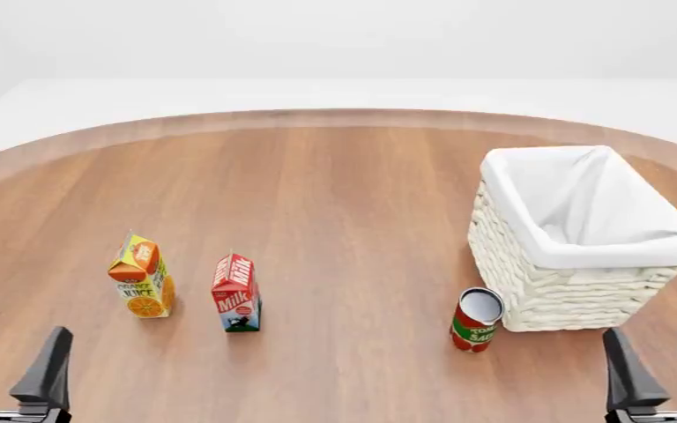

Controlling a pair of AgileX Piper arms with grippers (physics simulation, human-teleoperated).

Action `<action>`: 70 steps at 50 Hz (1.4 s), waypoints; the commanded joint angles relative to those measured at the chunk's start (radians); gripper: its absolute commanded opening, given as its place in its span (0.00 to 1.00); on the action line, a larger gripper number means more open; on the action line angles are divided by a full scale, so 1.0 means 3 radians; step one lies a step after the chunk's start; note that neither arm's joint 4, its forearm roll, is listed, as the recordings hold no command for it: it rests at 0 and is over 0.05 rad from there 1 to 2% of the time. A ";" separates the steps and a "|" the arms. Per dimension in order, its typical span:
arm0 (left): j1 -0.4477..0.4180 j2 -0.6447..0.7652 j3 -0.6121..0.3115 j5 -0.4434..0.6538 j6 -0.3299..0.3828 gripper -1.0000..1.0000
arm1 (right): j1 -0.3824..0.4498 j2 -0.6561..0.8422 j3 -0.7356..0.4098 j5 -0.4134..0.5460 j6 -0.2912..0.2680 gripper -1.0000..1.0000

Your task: Pick the milk and place it in the basket.

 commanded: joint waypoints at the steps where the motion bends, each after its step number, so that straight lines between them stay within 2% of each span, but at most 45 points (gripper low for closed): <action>1: 0.0000 0.0000 0.0000 0.0000 0.0000 1.00 | 0.0058 0.0000 -0.0021 0.0036 -0.0054 1.00; 16: 0.0000 0.0000 0.0000 0.0000 0.0000 1.00 | 0.0204 0.0002 -0.0153 0.0183 -0.0057 1.00; 20: 0.0000 0.0000 0.0000 0.0000 0.0000 1.00 | 0.0243 0.0009 -0.0257 0.0350 -0.0053 1.00; 22: 0.0000 0.0000 0.0000 0.0000 0.0000 1.00 | 0.0380 0.0042 -0.0428 0.0487 0.0054 1.00; 25: 0.0000 0.0000 0.0000 0.0000 0.0000 1.00 | 0.0439 0.0222 -0.0600 0.0484 0.0193 1.00; 27: 0.0000 0.0000 0.0000 0.0000 0.0000 1.00 | 0.0477 0.0298 -0.0760 0.0488 0.0435 1.00; 29: 0.0000 0.0000 0.0000 0.0000 0.0000 1.00 | 0.0563 0.0423 -0.0926 0.0482 0.0567 1.00; 33: 0.0000 0.0000 0.0000 0.0000 0.0000 1.00 | 0.0620 0.0877 -0.1266 0.0448 0.0542 1.00; 40: 0.0000 0.0000 0.0000 0.0000 0.0000 1.00 | 0.0950 0.1593 -0.1798 0.0392 0.0555 1.00; 46: 0.0000 0.0000 0.0000 0.0000 0.0000 1.00 | 0.1136 0.1944 -0.2176 0.0454 0.0645 1.00; 49: 0.0000 0.0000 0.0000 0.0000 0.0000 1.00 | 0.1259 0.2066 -0.2344 0.0539 0.0751 1.00; 53: 0.0000 0.0000 0.0000 0.0000 0.0000 1.00 | 0.1399 0.2379 -0.2575 0.0551 0.1021 1.00; 55: 0.0000 0.0000 0.0000 0.0000 0.0000 1.00 | 0.1449 0.2500 -0.2691 0.0556 0.0969 1.00; 59: 0.0000 0.0000 0.0000 0.0000 0.0000 1.00 | 0.1549 0.2833 -0.2897 0.0538 0.1015 1.00; 65: 0.0000 0.0000 0.0000 0.0000 0.0000 1.00 | 0.1595 0.3155 -0.3095 0.0536 0.1119 1.00; 67: 0.0000 0.0000 0.0000 0.0000 0.0000 1.00 | 0.1573 0.3240 -0.3136 0.0558 0.1230 1.00; 70: 0.0000 0.0000 0.0000 0.0000 0.0000 1.00 | 0.1560 0.3408 -0.3246 0.0622 0.1282 1.00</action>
